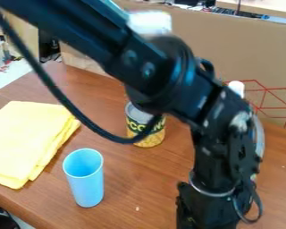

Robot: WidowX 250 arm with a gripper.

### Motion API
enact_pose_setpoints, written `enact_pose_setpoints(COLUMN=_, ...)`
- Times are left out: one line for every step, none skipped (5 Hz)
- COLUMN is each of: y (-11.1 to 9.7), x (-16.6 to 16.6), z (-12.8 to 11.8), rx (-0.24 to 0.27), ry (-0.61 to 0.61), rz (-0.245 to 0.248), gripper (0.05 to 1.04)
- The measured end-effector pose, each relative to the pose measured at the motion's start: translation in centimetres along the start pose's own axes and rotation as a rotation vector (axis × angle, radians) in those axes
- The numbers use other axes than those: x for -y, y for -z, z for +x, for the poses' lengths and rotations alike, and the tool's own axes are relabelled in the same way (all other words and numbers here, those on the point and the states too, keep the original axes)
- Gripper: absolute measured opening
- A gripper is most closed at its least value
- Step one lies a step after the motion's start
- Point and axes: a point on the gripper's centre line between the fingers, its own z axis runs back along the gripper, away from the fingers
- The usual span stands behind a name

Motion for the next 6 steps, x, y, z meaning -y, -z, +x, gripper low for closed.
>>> enact_pose_setpoints(y=-5.3, x=0.3, z=-1.2, rx=0.092, ry=0.063, rz=0.052, gripper=0.639)
enact_pose_setpoints(y=-10.1, x=-0.7, z=-2.1, rx=0.171, ry=0.057, rz=0.128, gripper=0.639)
enact_pose_setpoints(y=-15.8, x=-6.1, z=-2.4, rx=0.249, ry=-0.089, rz=0.133, gripper=0.639)
enact_pose_setpoints(y=-20.4, x=-12.3, z=-2.9, rx=0.305, ry=-0.22, rz=0.108, gripper=0.639)
enact_pose_setpoints(y=-21.6, x=-17.5, z=-3.6, rx=0.334, ry=-0.322, rz=0.112, gripper=0.639)
enact_pose_setpoints(y=-21.7, x=-23.3, z=-4.6, rx=0.333, ry=-0.45, rz=0.128, gripper=0.639)
